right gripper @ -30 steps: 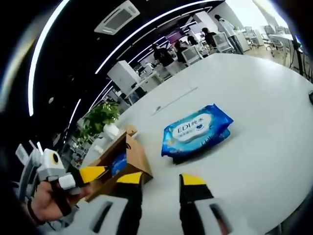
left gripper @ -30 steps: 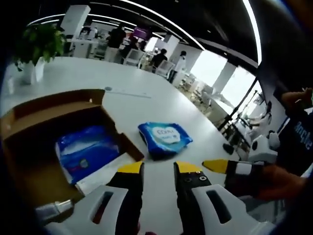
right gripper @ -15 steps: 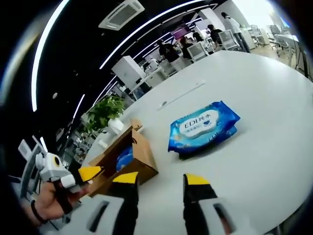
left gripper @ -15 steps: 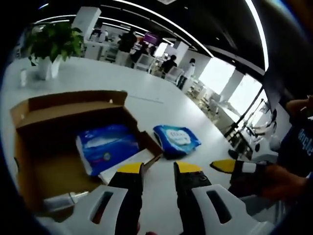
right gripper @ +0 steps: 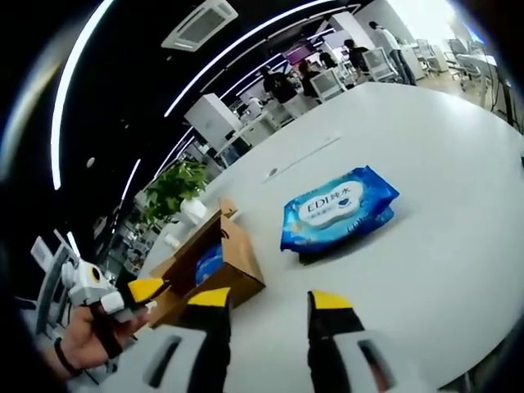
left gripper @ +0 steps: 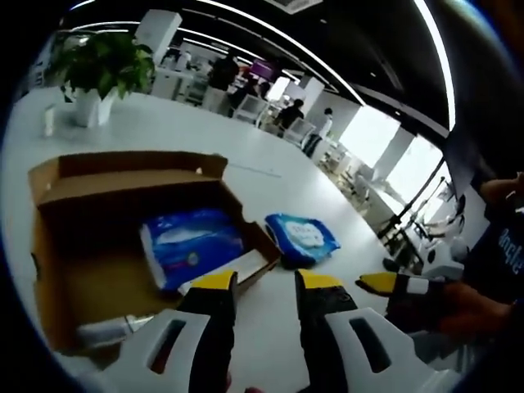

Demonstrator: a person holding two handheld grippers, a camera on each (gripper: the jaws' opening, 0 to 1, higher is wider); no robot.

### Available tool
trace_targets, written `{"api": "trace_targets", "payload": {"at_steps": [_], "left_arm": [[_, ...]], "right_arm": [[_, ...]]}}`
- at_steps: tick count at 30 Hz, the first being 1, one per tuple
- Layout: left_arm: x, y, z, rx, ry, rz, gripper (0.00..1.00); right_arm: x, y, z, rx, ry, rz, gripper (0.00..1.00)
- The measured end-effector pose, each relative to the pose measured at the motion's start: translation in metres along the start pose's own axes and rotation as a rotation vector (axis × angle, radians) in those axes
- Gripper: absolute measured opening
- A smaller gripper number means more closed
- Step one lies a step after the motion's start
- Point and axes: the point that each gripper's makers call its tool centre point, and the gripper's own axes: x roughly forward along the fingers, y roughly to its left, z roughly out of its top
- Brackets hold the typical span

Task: Operate the shoe box by opening the lid, removing the specified soft item, and placing it in the target area until the item is outside and the box remains undamaged.

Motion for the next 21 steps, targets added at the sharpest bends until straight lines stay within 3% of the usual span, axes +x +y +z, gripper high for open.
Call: {"api": "trace_targets", "payload": {"at_steps": [6,8,12,16,21], "left_arm": [[-0.001,0.004,-0.001,-0.026,0.001,0.004,0.27],[-0.002,0.006,0.001,-0.095,-0.010,-0.002,0.28],[-0.007,0.013,0.002,-0.078,-0.005,0.009,0.28],[-0.009,0.022,0.008,-0.150,-0.020,0.014,0.29],[-0.014,0.029,0.018,-0.122,-0.035,0.022,0.32]], "right_arm": [[0.008,0.014,-0.005,-0.031,0.032,0.023,0.34],[0.013,0.023,-0.005,-0.057,0.055,0.041,0.34],[0.025,0.043,-0.003,-0.162,0.096,0.074,0.36],[0.038,0.059,0.000,-0.246,0.135,0.099,0.36],[0.055,0.076,0.006,-0.280,0.153,0.126,0.36]]}}
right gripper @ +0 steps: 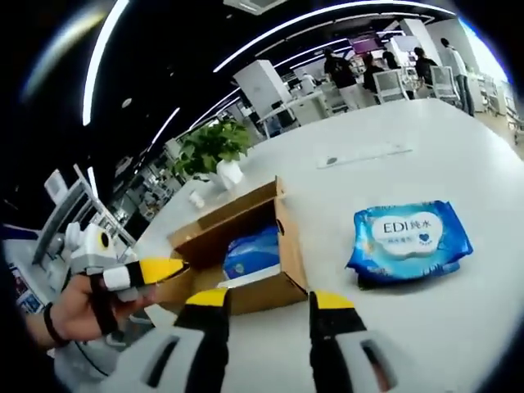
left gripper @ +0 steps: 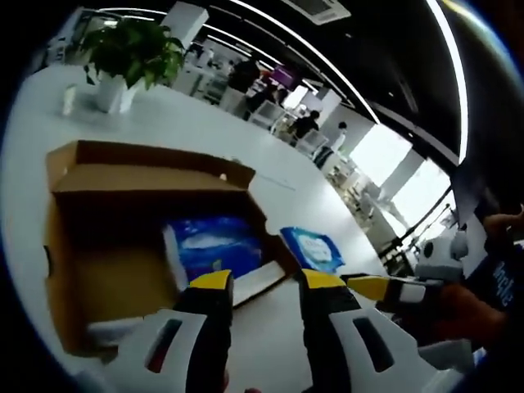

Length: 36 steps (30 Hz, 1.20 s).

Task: Operate the shoe box by opening the lid, removing the specified soft item, and placing it in the target area until the item is outside and the box remains undamaged.

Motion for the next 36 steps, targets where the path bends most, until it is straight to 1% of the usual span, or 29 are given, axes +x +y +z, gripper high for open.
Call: {"api": "trace_targets", "payload": {"at_steps": [5,7,9,11,14,19,21,23,26,30,34,36], "left_arm": [[-0.007,0.008,0.002,0.045,0.004,0.019,0.32],[-0.011,0.014,0.002,0.042,0.005,0.026,0.32],[-0.014,0.016,0.000,0.030,0.007,0.036,0.32],[-0.017,0.014,-0.001,0.022,0.006,0.040,0.33],[-0.019,0.008,-0.004,0.037,0.017,0.037,0.33],[-0.022,0.004,-0.009,0.051,0.039,0.032,0.33],[-0.023,0.006,-0.009,0.052,0.045,0.030,0.33],[-0.024,0.004,-0.008,0.042,0.040,0.023,0.33],[-0.024,0.007,-0.004,0.050,0.033,0.024,0.33],[-0.023,0.010,-0.004,0.050,0.037,0.031,0.34],[-0.022,0.013,-0.004,0.099,0.043,0.054,0.34],[-0.022,0.012,-0.005,0.103,0.046,0.051,0.34]], "right_arm": [[0.015,0.011,0.009,-0.040,0.021,0.028,0.36],[0.021,0.015,0.014,-0.060,0.029,0.037,0.36],[0.029,0.018,0.019,-0.076,0.036,0.045,0.37],[0.035,0.023,0.023,-0.091,0.042,0.055,0.37],[0.045,0.029,0.027,-0.120,0.058,0.071,0.37],[0.065,0.036,0.027,-0.195,0.114,0.085,0.39],[0.071,0.038,0.027,-0.221,0.136,0.090,0.40],[0.077,0.042,0.027,-0.232,0.146,0.094,0.41],[0.088,0.050,0.028,-0.281,0.173,0.108,0.43],[0.101,0.057,0.028,-0.306,0.194,0.123,0.44],[0.113,0.064,0.027,-0.323,0.215,0.141,0.45],[0.117,0.066,0.027,-0.337,0.224,0.142,0.47]]}}
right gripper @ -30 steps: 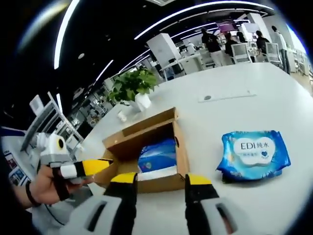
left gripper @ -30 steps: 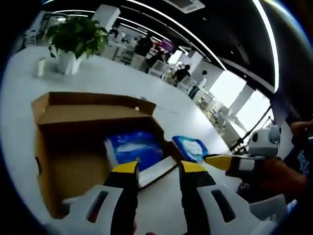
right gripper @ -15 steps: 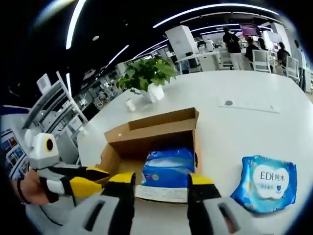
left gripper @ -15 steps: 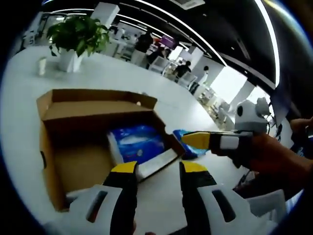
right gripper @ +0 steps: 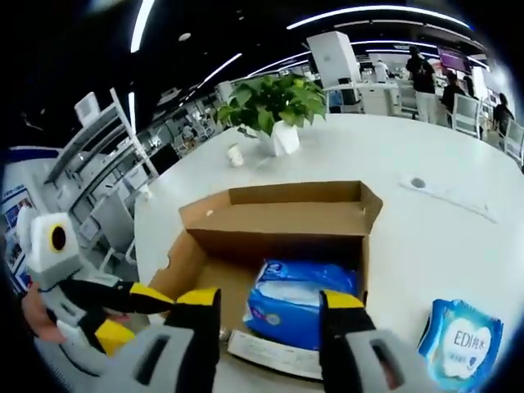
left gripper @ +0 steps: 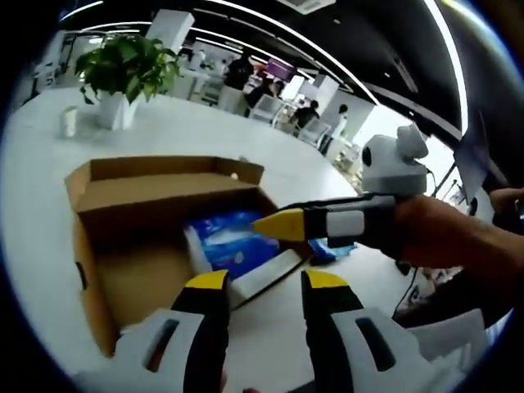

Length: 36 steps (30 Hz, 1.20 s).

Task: Operate the shoe box by opening the lid, removing the specified soft item, and placing it in the target area until the item is outside and the box remains undamaged.

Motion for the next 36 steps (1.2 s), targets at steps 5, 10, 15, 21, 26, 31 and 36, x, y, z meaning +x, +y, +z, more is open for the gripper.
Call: {"api": "trace_targets", "payload": {"at_steps": [5,10,15,21,26,31,36], "left_arm": [[0.002,0.000,-0.004,-0.027,0.007,-0.008,0.35],[0.002,0.003,-0.005,-0.022,0.010,0.003,0.35],[0.003,0.006,-0.007,-0.035,0.015,0.010,0.36],[0.002,0.009,-0.009,-0.047,0.019,0.021,0.35],[0.002,0.009,-0.009,-0.056,0.018,0.020,0.35],[0.001,0.011,-0.007,-0.069,0.009,0.024,0.34],[0.002,0.013,-0.006,-0.076,0.006,0.028,0.34]], "right_arm": [[0.012,-0.002,0.001,-0.066,0.048,0.010,0.49],[0.021,-0.004,-0.004,-0.157,0.113,0.019,0.51],[0.031,-0.009,-0.013,-0.227,0.174,0.019,0.56],[0.041,-0.008,-0.016,-0.375,0.231,0.028,0.62],[0.050,-0.013,-0.022,-0.455,0.284,0.026,0.64],[0.054,-0.010,-0.026,-0.564,0.330,0.043,0.68],[0.063,-0.018,-0.037,-0.673,0.412,0.049,0.70]]}}
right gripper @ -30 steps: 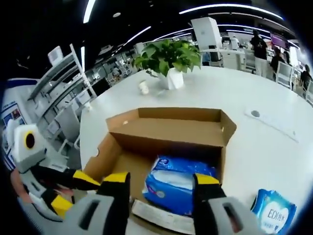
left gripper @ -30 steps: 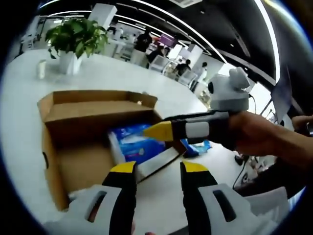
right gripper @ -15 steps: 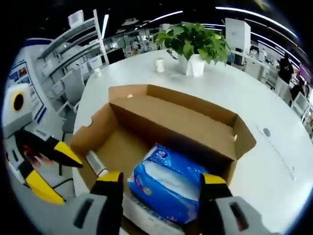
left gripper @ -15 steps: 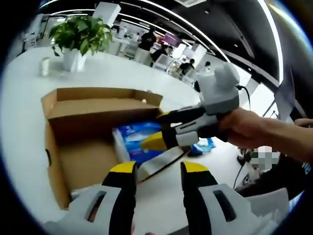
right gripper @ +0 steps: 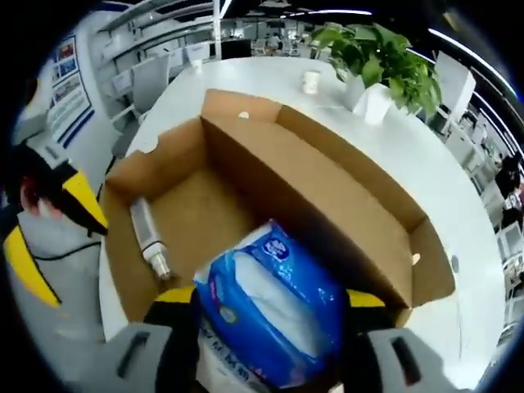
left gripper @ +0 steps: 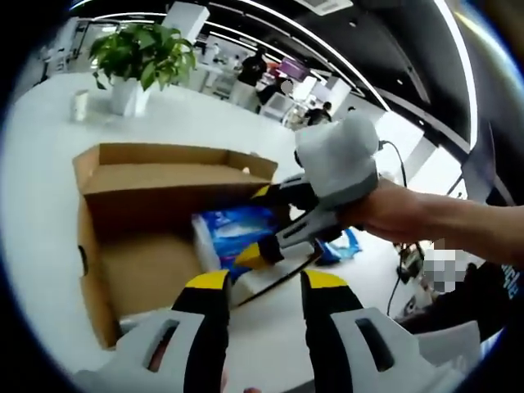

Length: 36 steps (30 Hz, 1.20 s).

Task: Operate the shoe box by opening the lid, removing the specified soft item, and placing it in the target area until the item is outside and the box remains undamaged.

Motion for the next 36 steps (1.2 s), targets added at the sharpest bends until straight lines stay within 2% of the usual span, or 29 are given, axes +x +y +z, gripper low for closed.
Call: {"api": "trace_targets", "payload": {"at_steps": [6,9,15,23,29,32,36], "left_arm": [[0.000,0.001,-0.001,-0.005,0.000,0.006,0.34],[0.000,0.002,-0.001,-0.010,-0.003,0.007,0.34],[-0.001,0.003,-0.001,-0.016,-0.002,0.011,0.34],[0.001,0.001,-0.003,-0.024,0.003,0.001,0.34],[0.002,0.000,-0.004,-0.039,0.005,-0.007,0.34],[0.003,0.000,-0.004,-0.045,0.008,-0.007,0.33],[0.003,-0.001,-0.006,-0.059,0.010,-0.015,0.32]], "right_arm": [[0.013,-0.001,0.005,-0.098,0.022,0.006,0.73],[0.019,0.001,0.002,-0.133,0.056,0.030,0.69],[0.029,0.003,-0.003,-0.145,0.087,0.064,0.68],[0.036,0.004,-0.010,-0.056,0.106,0.121,0.67],[0.035,0.006,-0.011,-0.015,0.074,0.125,0.65],[0.034,0.008,-0.010,0.012,0.063,0.119,0.62],[0.033,0.007,-0.005,0.099,0.031,0.096,0.54]]}}
